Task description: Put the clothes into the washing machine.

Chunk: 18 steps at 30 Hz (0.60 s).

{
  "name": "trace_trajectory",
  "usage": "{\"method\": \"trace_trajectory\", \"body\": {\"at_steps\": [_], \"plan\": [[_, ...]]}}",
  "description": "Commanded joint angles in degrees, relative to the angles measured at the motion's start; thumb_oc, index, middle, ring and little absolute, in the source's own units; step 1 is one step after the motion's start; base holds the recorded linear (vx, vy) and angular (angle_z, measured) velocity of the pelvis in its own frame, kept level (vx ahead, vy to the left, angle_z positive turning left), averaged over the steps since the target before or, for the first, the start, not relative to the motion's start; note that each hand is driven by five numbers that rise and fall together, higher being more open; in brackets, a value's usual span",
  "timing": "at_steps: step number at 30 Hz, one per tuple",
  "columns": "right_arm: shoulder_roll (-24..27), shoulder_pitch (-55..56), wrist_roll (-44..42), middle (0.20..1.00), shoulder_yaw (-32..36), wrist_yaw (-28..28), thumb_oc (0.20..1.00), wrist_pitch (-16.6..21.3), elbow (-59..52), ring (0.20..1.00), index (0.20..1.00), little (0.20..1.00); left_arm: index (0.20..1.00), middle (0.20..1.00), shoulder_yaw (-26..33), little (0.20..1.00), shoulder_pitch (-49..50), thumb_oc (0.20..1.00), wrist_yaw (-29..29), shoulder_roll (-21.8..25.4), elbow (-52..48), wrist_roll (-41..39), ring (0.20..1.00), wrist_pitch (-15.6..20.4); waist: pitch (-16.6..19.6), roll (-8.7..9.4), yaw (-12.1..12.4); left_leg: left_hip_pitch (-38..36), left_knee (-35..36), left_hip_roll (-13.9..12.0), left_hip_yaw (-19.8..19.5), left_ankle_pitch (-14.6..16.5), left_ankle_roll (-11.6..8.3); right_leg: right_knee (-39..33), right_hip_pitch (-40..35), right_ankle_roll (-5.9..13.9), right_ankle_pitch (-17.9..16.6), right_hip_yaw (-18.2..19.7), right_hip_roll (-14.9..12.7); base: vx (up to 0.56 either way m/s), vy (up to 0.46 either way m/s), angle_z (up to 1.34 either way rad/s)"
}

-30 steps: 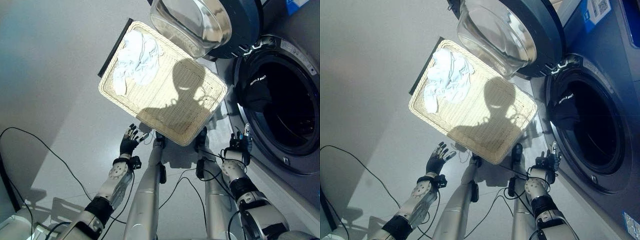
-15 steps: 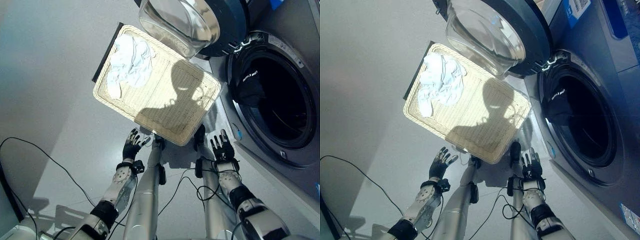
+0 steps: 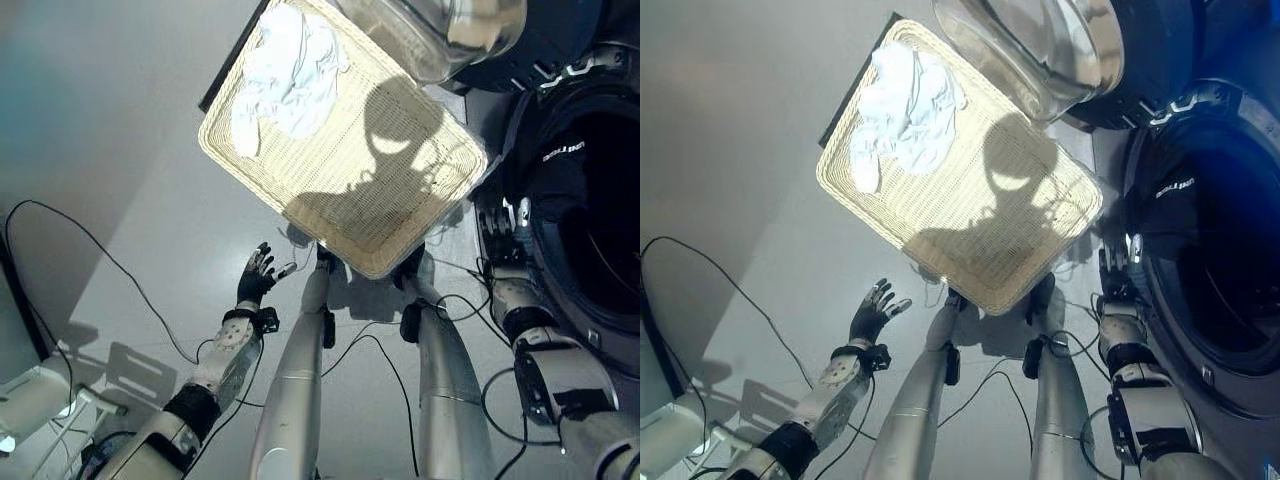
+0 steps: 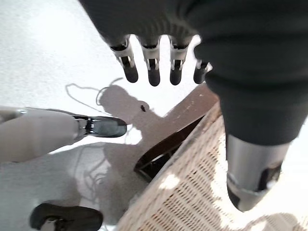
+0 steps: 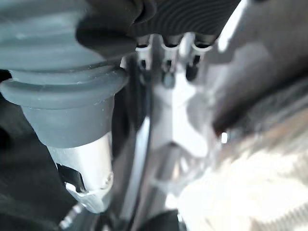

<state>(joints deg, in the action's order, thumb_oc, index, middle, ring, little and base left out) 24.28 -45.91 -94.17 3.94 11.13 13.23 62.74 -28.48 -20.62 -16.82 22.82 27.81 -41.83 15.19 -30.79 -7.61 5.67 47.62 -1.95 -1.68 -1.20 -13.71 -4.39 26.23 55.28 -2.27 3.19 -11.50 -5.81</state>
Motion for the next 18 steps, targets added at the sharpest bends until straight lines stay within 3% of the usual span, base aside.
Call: {"method": "trace_trajectory", "body": {"at_steps": [1, 6, 15, 16, 17, 18], "plan": [[4.4, 3.9, -6.1, 1.0, 1.3, 2.4, 1.0, 2.5, -3.7, 1.0, 1.0, 1.0, 1.0, 1.0, -0.9, 1.0, 0.6, 1.0, -0.9, 0.2, -3.1, -0.6, 1.0, -0.1, 1.0, -3.6, -0.3, 2.4, -5.2, 3.6, 3.9, 5.0, 0.87, -4.2, -0.8, 6.48, -5.6, -1.1, 1.0, 0.03, -0.137, 0.11], [6.3, 3.7, -13.5, 1.0, 3.3, 5.4, 1.0, 4.3, -6.6, 1.0, 1.0, 1.0, 1.0, 1.0, -0.9, 1.0, 1.7, 1.0, -1.2, 2.6, -6.4, -1.0, 1.0, 0.0, 1.0, -3.05, -0.5, 3.6, -6.2, 2.8, 3.8, 5.4, 0.8, -3.1, 0.3, 6.23, -5.2, -1.3, 1.1, 0.02, -0.102, 0.06], [10.3, 4.2, -18.7, 1.0, 4.4, 11.5, 1.0, 8.3, -13.0, 1.0, 1.0, 1.0, 1.0, 1.0, 0.3, 1.0, 3.8, 1.0, -0.7, 6.0, -10.2, -1.8, 1.0, -0.9, 1.0, -2.42, -1.0, 4.0, -6.5, 2.2, 4.0, 5.6, 0.57, -3.3, 0.5, 6.01, -5.3, -1.6, 1.2, -0.01, -0.059, 0.0], [10.4, 4.6, -18.8, 0.912, 4.6, 11.8, 0.912, 9.3, -14.9, 0.912, 0.912, 0.912, 1.0, 1.0, 0.6, 1.0, 4.3, 1.0, -0.6, 6.3, -10.5, -1.6, 1.0, -1.0, 1.0, -2.21, -1.1, 3.9, -6.6, 2.1, 4.1, 5.6, 0.58, -3.4, 0.5, 6.0, -5.3, -1.7, 1.3, -0.02, -0.067, -0.01], [10.4, 5.3, -18.8, 0.633, 5.0, 12.3, 0.633, 10.7, -17.3, 0.633, 0.633, 0.633, 1.0, 1.0, 1.1, 1.0, 4.9, 1.0, -0.2, 6.7, -10.7, -1.5, 1.0, -1.0, 1.0, -1.87, -1.4, 3.9, -6.6, 2.0, 4.2, 5.8, 0.58, -3.5, 0.4, 6.03, -5.3, -1.7, 1.3, -0.03, -0.063, 0.0], [10.4, 5.7, -18.8, 0.489, 5.4, 12.2, 0.489, 11.7, -18.7, 0.489, 0.489, 0.489, 1.0, 1.0, 1.5, 1.0, 5.2, 1.0, 0.2, 7.0, -10.8, -1.4, 1.0, -1.1, 1.0, -1.68, -1.5, 3.8, -6.6, 1.9, 4.3, 5.8, 0.59, -3.6, 0.3, 6.04, -5.4, -1.8, 1.4, -0.03, -0.051, 0.0]]}}
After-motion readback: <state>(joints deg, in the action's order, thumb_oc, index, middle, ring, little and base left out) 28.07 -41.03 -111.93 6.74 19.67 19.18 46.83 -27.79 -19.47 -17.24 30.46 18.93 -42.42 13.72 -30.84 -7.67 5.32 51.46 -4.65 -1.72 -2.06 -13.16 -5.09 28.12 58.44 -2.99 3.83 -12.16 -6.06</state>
